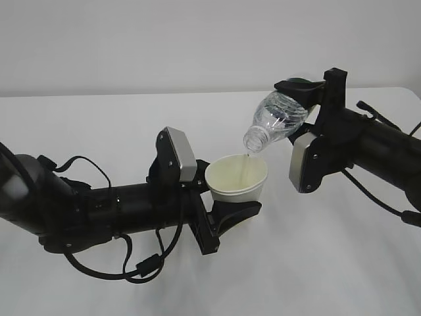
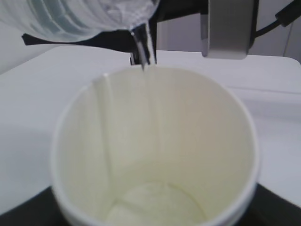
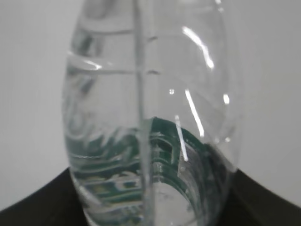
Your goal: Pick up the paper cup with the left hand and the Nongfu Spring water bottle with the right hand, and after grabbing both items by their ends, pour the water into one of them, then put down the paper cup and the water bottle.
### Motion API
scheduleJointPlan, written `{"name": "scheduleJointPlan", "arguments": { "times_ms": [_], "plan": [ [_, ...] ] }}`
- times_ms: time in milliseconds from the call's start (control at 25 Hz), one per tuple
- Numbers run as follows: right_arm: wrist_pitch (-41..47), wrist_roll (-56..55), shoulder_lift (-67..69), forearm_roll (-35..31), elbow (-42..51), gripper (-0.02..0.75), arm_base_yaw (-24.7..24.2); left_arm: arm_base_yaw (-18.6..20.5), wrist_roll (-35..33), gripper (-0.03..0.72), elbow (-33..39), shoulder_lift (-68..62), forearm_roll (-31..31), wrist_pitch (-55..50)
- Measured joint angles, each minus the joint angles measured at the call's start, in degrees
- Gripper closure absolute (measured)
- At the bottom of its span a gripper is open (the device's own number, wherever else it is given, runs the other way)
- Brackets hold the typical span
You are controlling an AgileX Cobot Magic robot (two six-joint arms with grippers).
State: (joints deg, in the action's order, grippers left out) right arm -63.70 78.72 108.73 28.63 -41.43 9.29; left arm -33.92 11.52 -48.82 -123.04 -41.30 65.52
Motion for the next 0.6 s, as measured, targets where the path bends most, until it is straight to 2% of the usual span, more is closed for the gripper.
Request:
{"name": "scheduleJointPlan", "arguments": {
  "times_ms": [600],
  "plan": [
    [-0.1, 0.8, 0.0, 0.0, 0.0, 0.274, 0.0, 0.0, 0.0, 0.225, 0.0, 0.0, -0.1, -0.1]
  ]
}}
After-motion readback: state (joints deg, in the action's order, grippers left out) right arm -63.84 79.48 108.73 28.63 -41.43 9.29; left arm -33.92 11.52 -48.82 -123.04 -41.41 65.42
